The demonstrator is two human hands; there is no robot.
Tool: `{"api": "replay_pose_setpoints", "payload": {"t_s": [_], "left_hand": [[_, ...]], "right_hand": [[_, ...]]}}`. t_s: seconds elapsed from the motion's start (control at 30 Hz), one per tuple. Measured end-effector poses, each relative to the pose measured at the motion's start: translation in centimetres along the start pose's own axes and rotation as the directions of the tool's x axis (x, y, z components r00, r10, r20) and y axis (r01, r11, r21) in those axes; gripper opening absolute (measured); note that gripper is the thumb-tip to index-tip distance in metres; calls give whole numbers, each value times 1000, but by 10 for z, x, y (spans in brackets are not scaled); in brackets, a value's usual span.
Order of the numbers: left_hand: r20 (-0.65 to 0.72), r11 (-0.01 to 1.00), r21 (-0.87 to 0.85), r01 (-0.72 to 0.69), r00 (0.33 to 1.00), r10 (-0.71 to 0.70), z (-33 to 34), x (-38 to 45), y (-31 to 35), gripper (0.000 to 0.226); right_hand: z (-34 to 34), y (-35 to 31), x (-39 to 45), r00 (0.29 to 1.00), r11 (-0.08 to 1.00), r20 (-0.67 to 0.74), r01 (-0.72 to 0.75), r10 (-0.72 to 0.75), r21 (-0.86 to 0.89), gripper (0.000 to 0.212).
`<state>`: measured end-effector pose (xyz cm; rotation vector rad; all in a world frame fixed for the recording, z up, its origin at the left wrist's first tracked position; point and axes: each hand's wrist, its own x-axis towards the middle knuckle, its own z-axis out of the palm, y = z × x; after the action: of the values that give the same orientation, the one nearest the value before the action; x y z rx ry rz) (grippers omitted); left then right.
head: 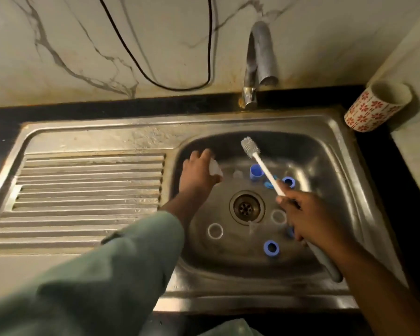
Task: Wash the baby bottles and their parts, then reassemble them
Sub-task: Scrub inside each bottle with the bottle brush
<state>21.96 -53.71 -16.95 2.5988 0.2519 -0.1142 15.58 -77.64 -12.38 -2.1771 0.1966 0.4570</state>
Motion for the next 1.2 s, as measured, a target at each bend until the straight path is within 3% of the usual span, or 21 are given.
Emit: {"api": "replay_pose_setpoints", "payload": {"t_s": [0.13,0.27,0.4,0.6,0.7,0.77,0.83,0.87,0.93,1.0,1.07,1.13,1.2], "left_hand": [[189,942,318,-107,981,48,33,23,-16,68],[253,872,445,-205,963,98,49,43,-28,62],[313,856,470,-216,947,67,60,54,-39,59],[385,868,455,-200,923,11,66,52,-52,58],[403,870,447,-209,915,13,62,43,-50,71],[320,843,479,-244,943,91,51,37,-40,70],[206,843,462,-277,958,202,42,18,-23,54],[222,865,408,-291,951,215,40,3,-14,48],[418,915,297,-274,899,133,47,-29,-2,52],[599,881,373,-290,801,10,56,-53,6,66],[627,822,472,-318,777,-59,63,-64,6,67],[603,791,514,-333,796,-56,66,-69,5,50],[587,822,484,-299,808,-52,65,-74,1,43]], "right_hand": [[2,2,19,999,998,44,6,-3,-56,40],[5,5,32,996,995,84,-7,15,-100,38],[6,14,35,995,996,86,-40,47,-79,30],[9,19,23,995,996,77,-58,63,-61,39],[12,16,20,995,995,86,-41,49,-96,40],[9,15,21,996,996,75,-48,53,-78,37],[4,18,19,996,995,60,-62,66,-73,34],[2,19,16,996,995,59,-59,64,-79,35],[1,21,12,997,995,58,-54,59,-84,41],[3,21,9,997,994,47,-55,60,-95,43],[5,19,6,997,993,50,-46,52,-104,43],[6,16,2,998,992,53,-26,33,-124,47],[4,11,-6,999,988,45,-2,9,-153,48]]}}
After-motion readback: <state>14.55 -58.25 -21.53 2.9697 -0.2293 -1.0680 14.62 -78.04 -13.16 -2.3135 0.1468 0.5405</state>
